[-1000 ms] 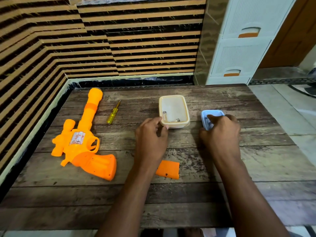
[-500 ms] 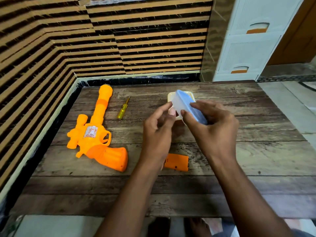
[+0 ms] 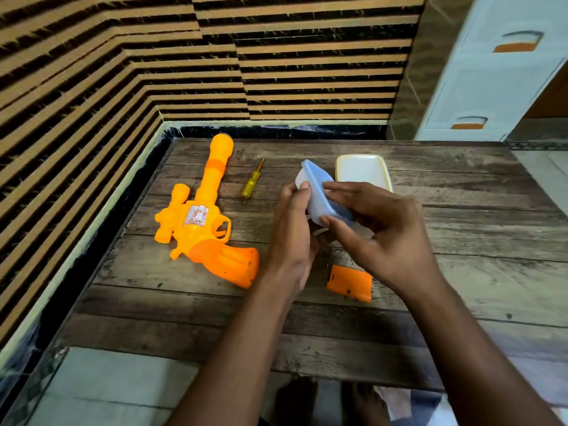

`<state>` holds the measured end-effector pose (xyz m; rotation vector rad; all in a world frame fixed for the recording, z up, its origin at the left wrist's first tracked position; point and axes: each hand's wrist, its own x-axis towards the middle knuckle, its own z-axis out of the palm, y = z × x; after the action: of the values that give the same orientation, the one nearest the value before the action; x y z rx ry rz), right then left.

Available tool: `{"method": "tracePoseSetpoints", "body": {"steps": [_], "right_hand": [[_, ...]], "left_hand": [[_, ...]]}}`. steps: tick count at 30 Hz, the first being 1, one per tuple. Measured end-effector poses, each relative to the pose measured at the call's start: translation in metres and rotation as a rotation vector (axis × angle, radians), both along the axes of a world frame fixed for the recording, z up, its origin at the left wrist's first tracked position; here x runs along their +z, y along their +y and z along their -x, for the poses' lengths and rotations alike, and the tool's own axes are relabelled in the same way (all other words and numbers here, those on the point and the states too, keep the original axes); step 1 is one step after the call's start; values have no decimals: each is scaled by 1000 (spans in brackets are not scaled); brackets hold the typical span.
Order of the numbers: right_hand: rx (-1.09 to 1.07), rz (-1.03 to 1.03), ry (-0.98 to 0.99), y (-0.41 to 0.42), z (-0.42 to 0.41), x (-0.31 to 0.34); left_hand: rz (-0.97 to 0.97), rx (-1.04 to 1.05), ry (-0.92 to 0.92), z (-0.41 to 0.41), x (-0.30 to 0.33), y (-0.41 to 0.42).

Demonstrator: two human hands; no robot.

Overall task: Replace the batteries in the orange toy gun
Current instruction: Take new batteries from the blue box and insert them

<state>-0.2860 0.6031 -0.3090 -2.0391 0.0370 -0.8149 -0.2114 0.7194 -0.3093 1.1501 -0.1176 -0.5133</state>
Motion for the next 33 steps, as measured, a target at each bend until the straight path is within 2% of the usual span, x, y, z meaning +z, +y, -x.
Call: {"method": "tracePoseSetpoints", "body": {"steps": [5,8,12,17,20,22,29,31,33], "right_hand": [[24,92,-53,-1,2,-1],[-76,117,-96,4,1,-2],[-191,47,-128,8,1,-3],[-314,64,-172,15,-2,-8],[-332,86,-184,20,-2,-9],[-338,48,-195,21,-3,-7],[-226,-331,-179,29,-7,-4],[-198,-367,-194,31,-9,-6],[-181,-305,-208,32,-10,-7]], "left_hand": [[-78,15,-17,2,-2,-5],[-98,31,-45,3,-1,-13],[-139,42,-93,1,2,-22],[-261,91,-214,6,7,-22],[-233,106,-215,7,9,-20],[-196,100,-199,7,13,-19],[-193,64,-236,-1,11,-10],[-189,49,-227,-3,12,-7],[-164,47,-183,-5,13,-5]]}}
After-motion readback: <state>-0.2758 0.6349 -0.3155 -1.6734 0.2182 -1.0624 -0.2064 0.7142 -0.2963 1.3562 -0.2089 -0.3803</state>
